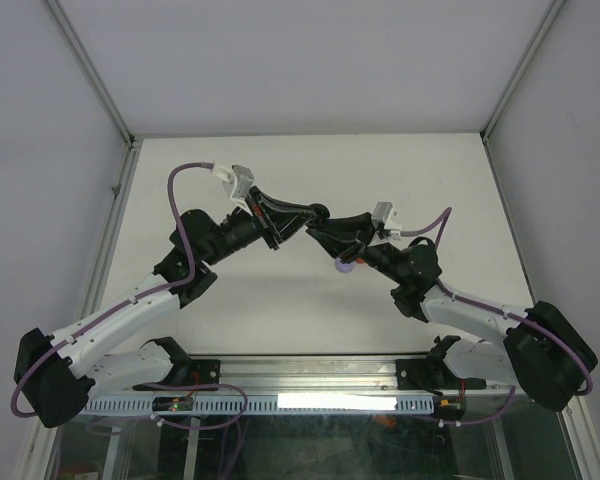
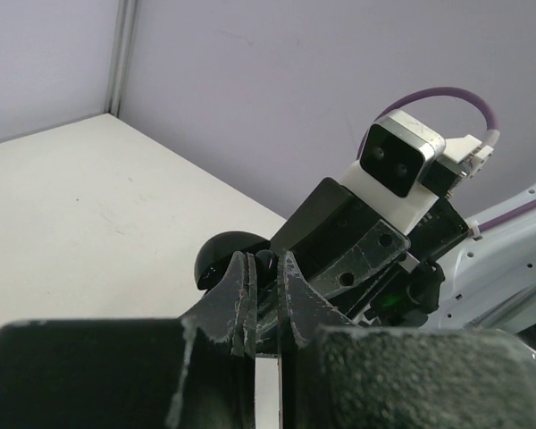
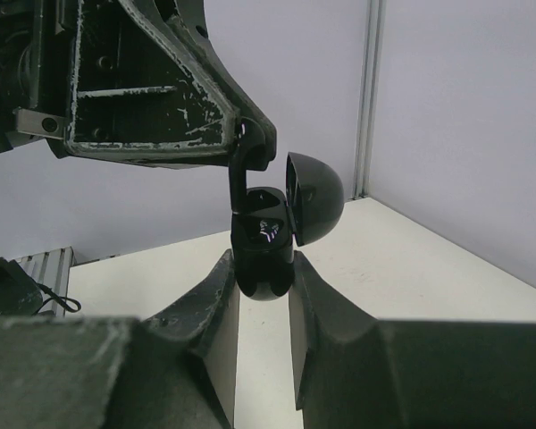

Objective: Insert the wireless bluetooth earbuds into the charging case
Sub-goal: Place the earbud in the charging case.

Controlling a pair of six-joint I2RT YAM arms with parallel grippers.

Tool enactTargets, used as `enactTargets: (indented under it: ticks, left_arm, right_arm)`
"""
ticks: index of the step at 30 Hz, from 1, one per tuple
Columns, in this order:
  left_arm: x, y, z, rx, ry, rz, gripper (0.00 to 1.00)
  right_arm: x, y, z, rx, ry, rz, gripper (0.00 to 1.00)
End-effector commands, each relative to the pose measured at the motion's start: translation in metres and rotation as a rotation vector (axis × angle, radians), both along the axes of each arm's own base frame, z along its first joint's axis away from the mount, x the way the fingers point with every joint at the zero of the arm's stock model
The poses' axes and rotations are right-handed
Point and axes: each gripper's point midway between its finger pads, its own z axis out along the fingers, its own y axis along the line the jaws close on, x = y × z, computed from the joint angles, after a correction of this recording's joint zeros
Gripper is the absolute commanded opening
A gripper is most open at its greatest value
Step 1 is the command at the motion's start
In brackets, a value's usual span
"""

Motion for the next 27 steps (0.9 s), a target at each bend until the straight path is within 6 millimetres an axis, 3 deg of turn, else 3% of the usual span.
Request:
enactTargets:
  ticks: [1, 27]
  left_arm:
    - [0.000, 0.007, 0.021, -0.045, -0.075, 0.046, 0.00]
    - [-0.006, 0.006, -0.003, 0.000, 0.034, 0.022, 0.03]
  right_arm:
    - [-0.007, -0.003, 0.028, 0.062, -0.089, 0.004, 0.00]
    - [-0.008, -0.006, 0.033, 0.067, -0.102, -0.009, 0.00]
